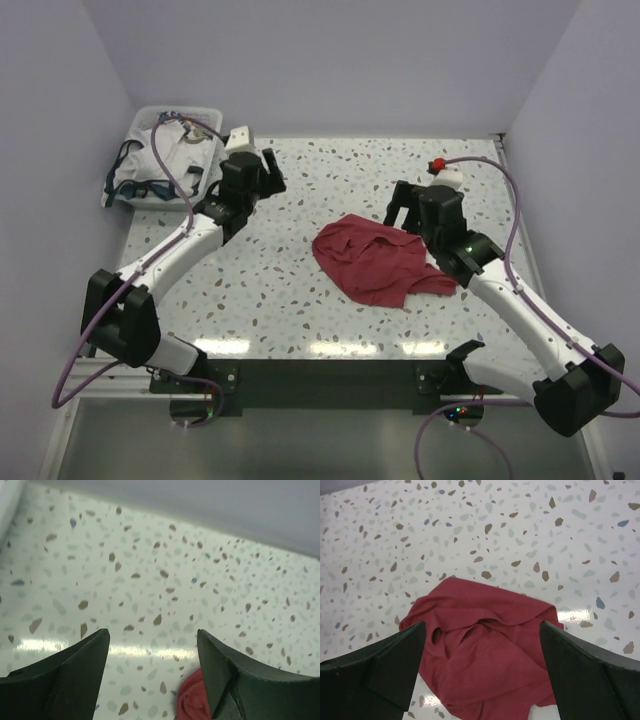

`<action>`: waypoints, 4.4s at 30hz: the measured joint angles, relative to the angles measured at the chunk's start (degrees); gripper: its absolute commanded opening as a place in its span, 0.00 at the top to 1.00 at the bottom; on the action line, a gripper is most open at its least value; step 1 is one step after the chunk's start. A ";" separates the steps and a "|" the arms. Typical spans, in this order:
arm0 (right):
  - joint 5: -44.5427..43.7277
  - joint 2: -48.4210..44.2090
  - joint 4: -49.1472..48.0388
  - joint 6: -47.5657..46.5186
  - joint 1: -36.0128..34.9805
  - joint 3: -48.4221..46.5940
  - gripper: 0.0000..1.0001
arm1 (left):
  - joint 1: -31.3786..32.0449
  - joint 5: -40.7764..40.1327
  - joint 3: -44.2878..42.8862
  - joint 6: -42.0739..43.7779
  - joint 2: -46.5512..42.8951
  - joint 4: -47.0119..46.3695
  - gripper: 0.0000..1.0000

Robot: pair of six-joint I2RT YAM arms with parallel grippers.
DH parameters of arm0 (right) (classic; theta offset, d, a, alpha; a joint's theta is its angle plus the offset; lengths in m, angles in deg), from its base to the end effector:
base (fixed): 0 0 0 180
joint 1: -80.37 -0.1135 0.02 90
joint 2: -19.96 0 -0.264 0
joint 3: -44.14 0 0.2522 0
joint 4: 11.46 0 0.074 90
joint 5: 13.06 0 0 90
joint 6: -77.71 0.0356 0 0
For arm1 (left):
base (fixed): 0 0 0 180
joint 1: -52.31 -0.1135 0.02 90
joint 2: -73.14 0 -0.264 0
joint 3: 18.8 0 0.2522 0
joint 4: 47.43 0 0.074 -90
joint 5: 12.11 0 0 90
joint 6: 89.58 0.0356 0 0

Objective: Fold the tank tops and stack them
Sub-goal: Move the tank top to the center of the board, then flatten the tank top out

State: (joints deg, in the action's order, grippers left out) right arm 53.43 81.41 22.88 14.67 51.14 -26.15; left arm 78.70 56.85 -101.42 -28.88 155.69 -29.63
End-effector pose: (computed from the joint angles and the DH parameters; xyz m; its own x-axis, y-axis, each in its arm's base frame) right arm 0.2158 0.1045 0.3382 -0.3954 0.2551 -0.8824 0.0513 0.9653 0.2561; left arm 0.3103 -0.1397 0.3429 -0.2910 -0.3655 -0.8842 -0.0389 0.9279 -0.3708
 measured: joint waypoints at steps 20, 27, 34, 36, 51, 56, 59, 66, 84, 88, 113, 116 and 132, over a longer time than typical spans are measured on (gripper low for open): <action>-4.57 3.56 2.84 7.91 0.04 15.85 0.15 | 10.75 24.76 3.50 -1.03 18.60 0.96 0.43; -5.51 5.99 2.54 9.14 0.17 15.98 0.15 | 15.76 24.39 -3.98 1.92 23.91 3.43 0.53; -5.49 6.08 2.05 9.81 0.39 16.35 0.15 | 18.43 17.77 -9.62 4.44 28.65 8.35 0.54; -5.49 6.16 2.03 9.97 0.39 16.39 0.15 | 18.82 16.50 -9.79 4.90 29.46 9.29 0.54; -5.38 10.19 0.44 10.21 0.50 16.39 0.17 | 18.82 7.80 -12.31 7.43 30.10 15.13 1.00; -5.31 11.10 0.02 10.16 0.66 16.35 0.18 | 14.78 6.03 -13.38 7.43 28.57 15.52 1.00; -5.31 12.17 -0.22 10.14 0.81 15.98 0.18 | 10.54 5.77 -13.35 7.41 25.57 16.50 1.00; -5.25 15.91 -0.94 9.92 1.18 13.27 0.18 | 5.79 4.74 -10.36 6.29 17.88 16.70 1.00; -0.31 14.82 -2.80 9.73 2.84 15.89 0.28 | -0.74 10.67 5.95 0.33 10.47 15.32 1.00; 0.81 14.64 -3.37 8.50 0.85 15.82 0.28 | -0.76 11.54 6.64 0.31 10.45 14.62 1.00; 13.05 34.88 -26.03 -23.91 -17.94 1.57 0.36 | -0.76 14.58 2.69 0.35 8.50 14.47 1.00; 13.16 36.98 -26.84 -26.14 -19.19 -0.94 0.36 | -0.76 14.86 2.69 0.35 8.50 14.49 1.00; 7.89 43.56 -28.52 -30.53 -21.70 -5.27 0.49 | -0.76 14.91 2.10 0.35 7.61 14.95 1.00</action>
State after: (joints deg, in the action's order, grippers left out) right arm 61.32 124.97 -5.64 -15.86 29.43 -31.42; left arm 77.94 71.76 -99.32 -28.53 163.29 -14.68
